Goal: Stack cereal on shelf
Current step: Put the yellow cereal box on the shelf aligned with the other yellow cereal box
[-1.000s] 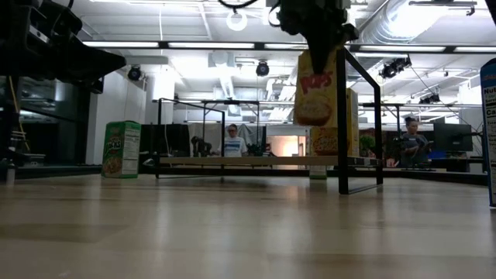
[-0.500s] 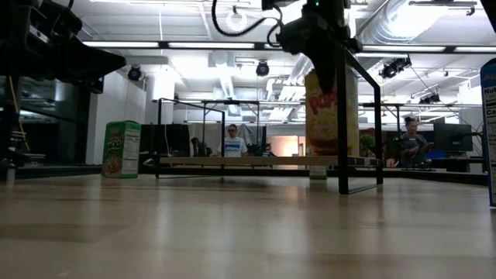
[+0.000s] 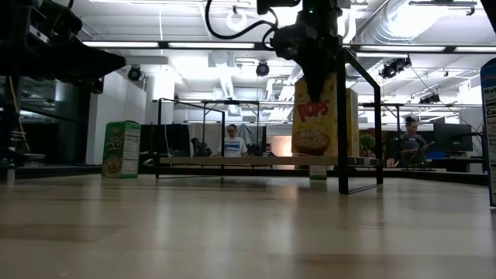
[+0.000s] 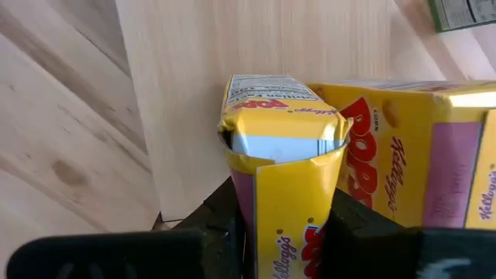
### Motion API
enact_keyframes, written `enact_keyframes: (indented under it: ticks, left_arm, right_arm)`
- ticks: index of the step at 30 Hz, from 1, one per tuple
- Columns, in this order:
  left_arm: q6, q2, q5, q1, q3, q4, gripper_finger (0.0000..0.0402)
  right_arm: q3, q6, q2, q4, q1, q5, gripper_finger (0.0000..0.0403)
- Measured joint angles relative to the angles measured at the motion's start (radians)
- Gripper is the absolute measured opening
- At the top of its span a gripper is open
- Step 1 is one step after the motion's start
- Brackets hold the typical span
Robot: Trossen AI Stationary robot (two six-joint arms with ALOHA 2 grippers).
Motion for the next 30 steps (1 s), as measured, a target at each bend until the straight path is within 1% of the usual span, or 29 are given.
enact_keyframes:
  ticks: [12,18,26,30]
  left_arm:
    - [0.0,0.0,0.0,0.0,0.0,0.0,0.0]
    - [0.0,0.0,0.0,0.0,0.0,0.0,0.0]
    - [0.0,0.0,0.0,0.0,0.0,0.0,0.0]
    - [0.0,0.0,0.0,0.0,0.0,0.0,0.0]
  right_arm:
    - [0.0,0.01,0.0,-0.022,-0.01,0.003,0.0083]
    - [0.0,0.005,0.0,-0.022,-0.01,-0.028,0.0083]
    - [0.0,-0.008,0.0,-0.022,-0.01,-0.03,0.0083]
    - [0.0,-0.008,0.0,-0.022,-0.01,-0.026,0.0095]
